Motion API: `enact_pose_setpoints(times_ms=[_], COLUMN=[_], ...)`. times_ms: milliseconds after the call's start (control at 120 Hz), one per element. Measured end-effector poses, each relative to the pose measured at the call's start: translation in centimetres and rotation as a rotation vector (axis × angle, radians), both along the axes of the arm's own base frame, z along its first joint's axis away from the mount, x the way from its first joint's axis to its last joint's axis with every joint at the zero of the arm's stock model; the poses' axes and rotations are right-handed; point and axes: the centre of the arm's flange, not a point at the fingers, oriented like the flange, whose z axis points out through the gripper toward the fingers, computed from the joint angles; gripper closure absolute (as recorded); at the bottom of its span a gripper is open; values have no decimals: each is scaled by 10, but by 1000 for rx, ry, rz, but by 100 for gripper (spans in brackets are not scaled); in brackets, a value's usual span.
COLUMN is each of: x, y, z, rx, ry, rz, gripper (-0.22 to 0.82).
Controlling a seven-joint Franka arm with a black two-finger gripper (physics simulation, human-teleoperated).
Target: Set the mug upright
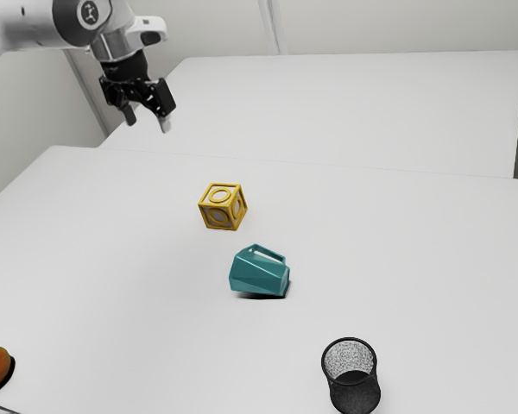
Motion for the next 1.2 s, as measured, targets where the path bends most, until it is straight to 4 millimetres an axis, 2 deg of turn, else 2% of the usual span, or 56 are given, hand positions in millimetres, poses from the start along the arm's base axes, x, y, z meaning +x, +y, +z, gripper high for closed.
enact_pose_setpoints(times_ms=[125,167,233,342,450,617,767,842,1008,1200], x=[-2,-3,-16,-39,-57,-73,-69,-63,-58,-48], y=[2,5,22,60,74,54,13,-5,-7,-21], z=[-1,-8,-29,-79,-118,-163,-187,-206,-252,-281], rx=[-10,-30,-108,-301,-482,-678,-770,-799,-847,-870], ry=[1,17,62,155,218,292,315,339,378,370], rz=[-2,7,55,180,269,322,313,315,355,352], gripper=[0,0,0,0,0,1,3,3,4,4])
